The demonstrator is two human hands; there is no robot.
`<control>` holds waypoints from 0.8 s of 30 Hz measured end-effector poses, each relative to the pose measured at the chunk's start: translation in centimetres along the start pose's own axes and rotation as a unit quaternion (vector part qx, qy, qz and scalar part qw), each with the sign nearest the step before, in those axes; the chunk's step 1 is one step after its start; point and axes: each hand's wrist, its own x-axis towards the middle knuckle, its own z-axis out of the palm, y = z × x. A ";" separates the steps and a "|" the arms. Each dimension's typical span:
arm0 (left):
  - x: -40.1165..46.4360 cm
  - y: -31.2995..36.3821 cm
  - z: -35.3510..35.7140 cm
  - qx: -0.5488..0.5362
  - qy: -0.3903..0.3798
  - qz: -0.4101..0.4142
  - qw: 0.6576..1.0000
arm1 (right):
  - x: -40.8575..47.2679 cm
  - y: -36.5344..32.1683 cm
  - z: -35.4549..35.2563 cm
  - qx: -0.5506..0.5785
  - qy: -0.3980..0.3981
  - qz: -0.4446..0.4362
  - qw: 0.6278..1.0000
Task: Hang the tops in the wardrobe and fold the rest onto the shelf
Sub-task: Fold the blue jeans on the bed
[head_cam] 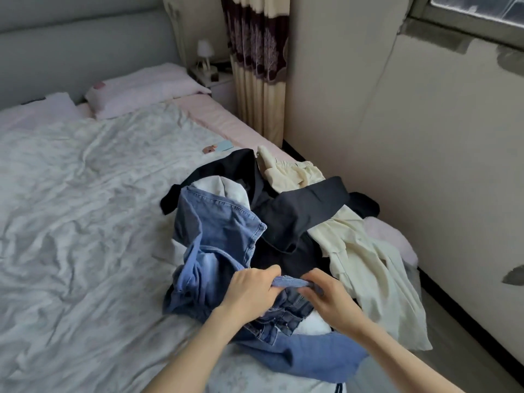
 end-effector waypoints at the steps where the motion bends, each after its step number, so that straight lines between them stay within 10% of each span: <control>1: -0.6 0.8 -0.1 -0.045 0.013 -0.014 0.999 | -0.6 0.0 -0.2 0.040 0.015 0.022 0.999; 7: -6.9 8.6 -2.7 -0.287 0.078 -0.064 0.953 | -10.2 -1.5 -2.0 0.255 -0.011 0.068 0.964; 24: -27.2 24.7 -6.5 -0.599 0.191 -0.021 0.777 | -37.4 -2.7 -1.0 0.106 0.036 0.148 0.983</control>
